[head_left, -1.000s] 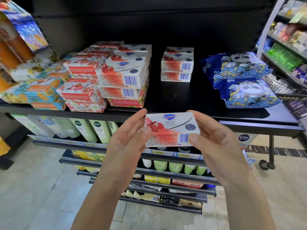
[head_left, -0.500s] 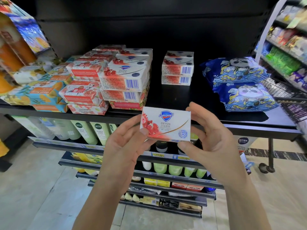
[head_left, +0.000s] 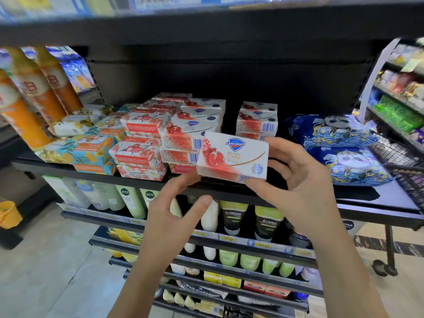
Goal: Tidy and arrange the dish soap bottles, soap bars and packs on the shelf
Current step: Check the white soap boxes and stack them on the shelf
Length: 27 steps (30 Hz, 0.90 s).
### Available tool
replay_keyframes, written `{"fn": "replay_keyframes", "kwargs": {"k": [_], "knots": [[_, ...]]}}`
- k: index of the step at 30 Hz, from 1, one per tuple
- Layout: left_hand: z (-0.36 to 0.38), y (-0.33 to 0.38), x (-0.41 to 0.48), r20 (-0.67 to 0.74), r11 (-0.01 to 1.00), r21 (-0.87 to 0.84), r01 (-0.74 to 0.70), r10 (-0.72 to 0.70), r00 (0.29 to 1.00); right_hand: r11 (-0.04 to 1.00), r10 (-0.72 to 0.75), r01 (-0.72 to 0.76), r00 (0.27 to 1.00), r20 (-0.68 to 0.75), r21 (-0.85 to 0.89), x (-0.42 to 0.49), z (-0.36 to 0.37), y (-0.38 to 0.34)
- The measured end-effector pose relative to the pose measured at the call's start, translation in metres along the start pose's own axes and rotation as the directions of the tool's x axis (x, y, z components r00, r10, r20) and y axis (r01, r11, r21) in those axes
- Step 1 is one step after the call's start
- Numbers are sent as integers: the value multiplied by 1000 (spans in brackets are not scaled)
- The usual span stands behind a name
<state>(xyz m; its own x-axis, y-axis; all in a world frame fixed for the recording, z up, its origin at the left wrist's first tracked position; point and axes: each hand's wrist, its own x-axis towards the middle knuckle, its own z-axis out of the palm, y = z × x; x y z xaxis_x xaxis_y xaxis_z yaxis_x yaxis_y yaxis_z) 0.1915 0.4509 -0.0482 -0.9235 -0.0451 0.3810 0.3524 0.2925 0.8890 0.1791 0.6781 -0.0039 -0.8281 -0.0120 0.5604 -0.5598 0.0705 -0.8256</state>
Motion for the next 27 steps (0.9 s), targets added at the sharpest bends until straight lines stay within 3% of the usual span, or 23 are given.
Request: {"fn": "replay_keyframes", "kwargs": {"k": [3, 8, 12, 27], "knots": [[0, -24, 9, 68, 929, 345, -137, 121, 990, 1000, 23, -23, 1000, 11, 8, 28, 3, -10], [8, -56, 23, 140, 782, 546, -301, 269, 953, 995, 96, -96, 993, 70, 0, 64, 10, -28], [15, -67, 27, 106, 741, 581, -338, 343, 933, 989, 150, -151, 986, 68, 6, 86, 14, -32], [20, -71, 26, 28, 824, 494, -277, 303, 952, 911, 302, -294, 953, -18, -289, 198, 49, 38]]}}
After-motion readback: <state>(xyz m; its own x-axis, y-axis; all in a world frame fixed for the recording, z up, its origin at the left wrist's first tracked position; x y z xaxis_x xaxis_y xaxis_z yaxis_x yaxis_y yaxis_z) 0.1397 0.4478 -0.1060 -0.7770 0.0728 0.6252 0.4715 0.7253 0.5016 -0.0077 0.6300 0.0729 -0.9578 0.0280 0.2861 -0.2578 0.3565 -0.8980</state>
